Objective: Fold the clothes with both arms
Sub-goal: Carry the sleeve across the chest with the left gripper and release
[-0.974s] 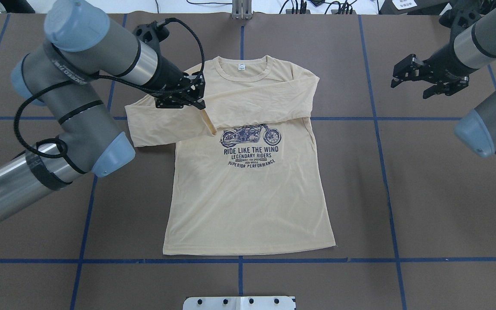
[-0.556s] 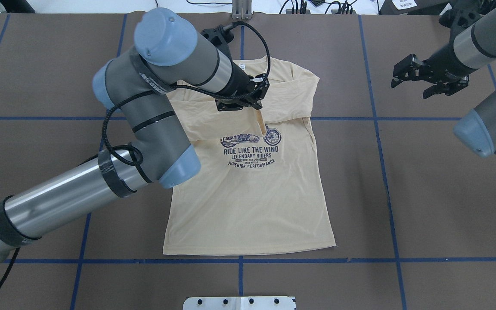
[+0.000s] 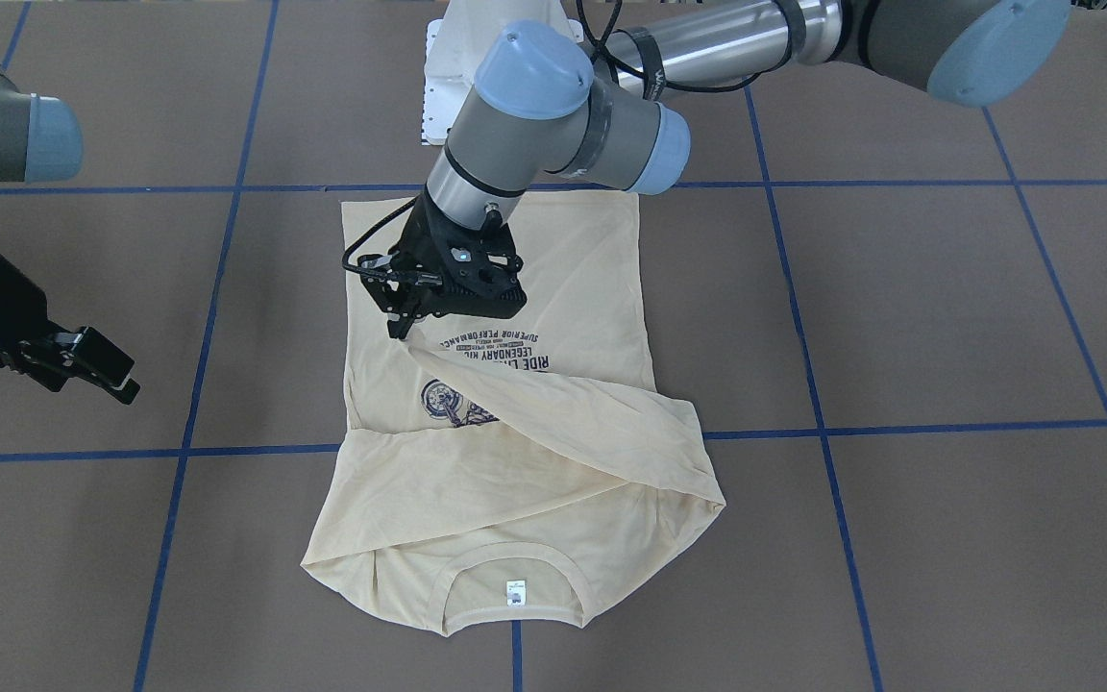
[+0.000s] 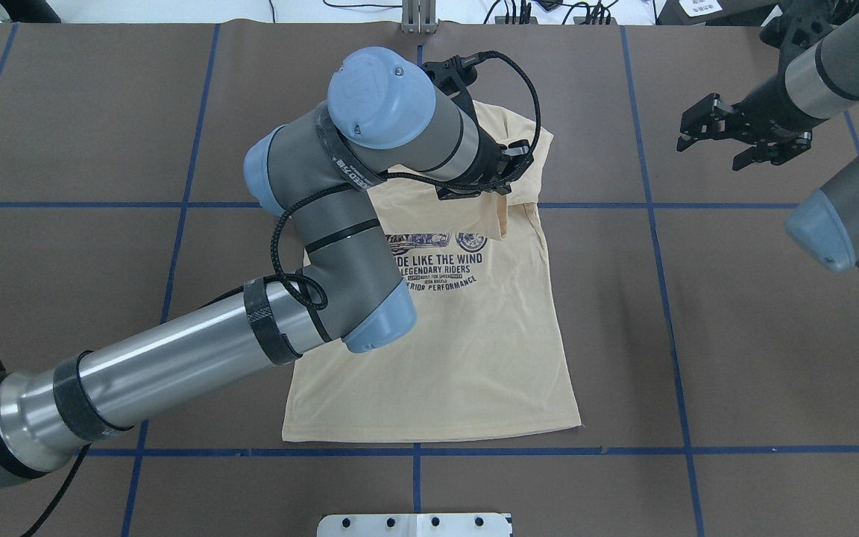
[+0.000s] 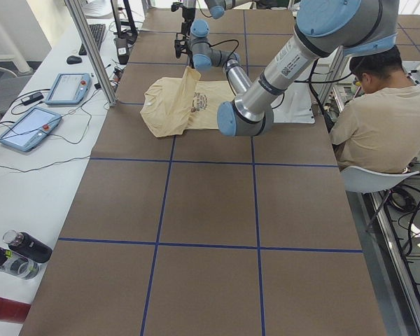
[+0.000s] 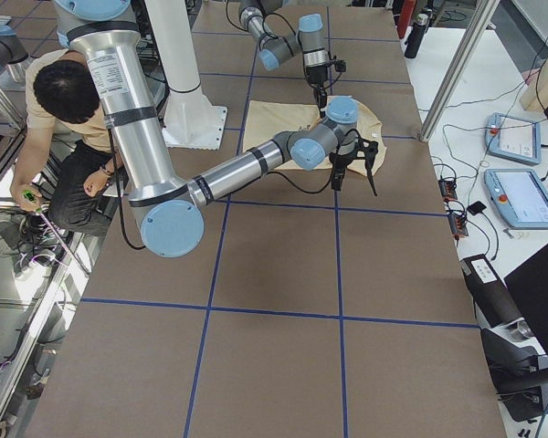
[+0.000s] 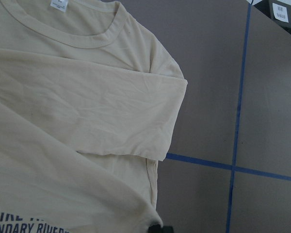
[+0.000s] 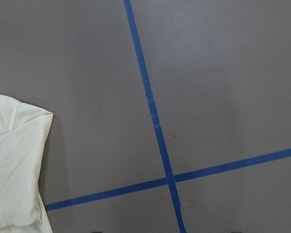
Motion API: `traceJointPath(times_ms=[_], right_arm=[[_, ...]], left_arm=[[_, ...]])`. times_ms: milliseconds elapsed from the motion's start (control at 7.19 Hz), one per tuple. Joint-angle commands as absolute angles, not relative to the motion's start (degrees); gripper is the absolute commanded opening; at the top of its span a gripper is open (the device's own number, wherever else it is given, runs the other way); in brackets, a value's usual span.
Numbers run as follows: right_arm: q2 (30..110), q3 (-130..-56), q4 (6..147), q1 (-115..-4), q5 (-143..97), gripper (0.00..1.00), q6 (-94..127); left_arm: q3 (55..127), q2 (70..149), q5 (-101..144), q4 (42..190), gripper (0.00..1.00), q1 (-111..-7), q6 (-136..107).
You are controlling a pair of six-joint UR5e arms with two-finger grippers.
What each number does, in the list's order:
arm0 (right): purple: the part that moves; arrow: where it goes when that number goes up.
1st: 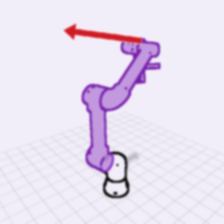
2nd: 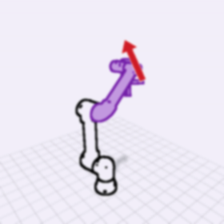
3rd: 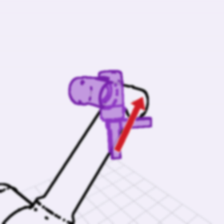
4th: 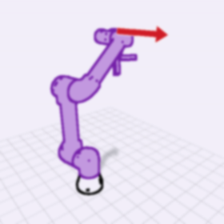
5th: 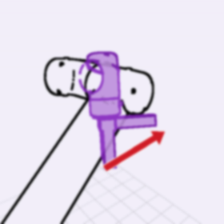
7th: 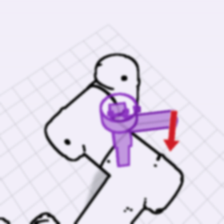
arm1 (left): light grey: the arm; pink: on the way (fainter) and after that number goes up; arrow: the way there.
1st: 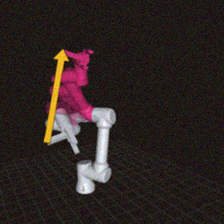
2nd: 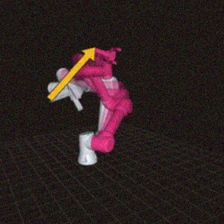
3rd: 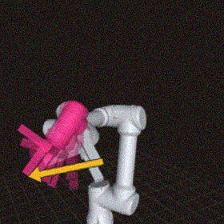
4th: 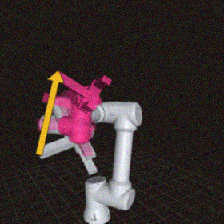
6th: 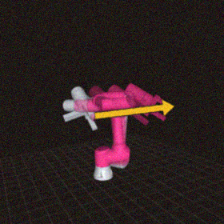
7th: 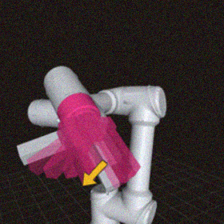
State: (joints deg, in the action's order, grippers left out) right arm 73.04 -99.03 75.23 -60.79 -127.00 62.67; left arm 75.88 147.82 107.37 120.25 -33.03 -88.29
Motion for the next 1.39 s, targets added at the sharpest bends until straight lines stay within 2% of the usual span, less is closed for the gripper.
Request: traceJointPath(times_ms=[0,556,695,974,1113,1252], right_arm=[[72.95,-98.96,75.23,-60.73,-127.00,0.91,62.67],[72.77,-98.96,75.23,-60.73,-127.00,0.92,62.84],[72.60,-98.53,75.23,-60.73,-127.00,0.92,62.84],[72.42,-97.91,75.15,-60.64,-126.83,0.92,62.84],[72.42,-97.82,75.15,-60.64,-126.83,0.92,62.75],[72.42,-97.82,75.15,-60.64,-126.91,0.92,62.75]], left_arm=[[72.96,149.23,104.87,121.11,0.00,-31.29,-88.33],[67.43,152.65,104.77,124.45,0.00,-30.32,-89.38],[67.24,152.67,104.77,124.54,0.13,-29.80,-89.65],[66.36,153.72,104.77,124.63,0.14,-28.92,-90.00],[65.49,153.98,104.77,125.50,0.31,-28.74,-89.91],[64.61,154.07,104.77,126.64,0.70,-28.74,-89.83]])
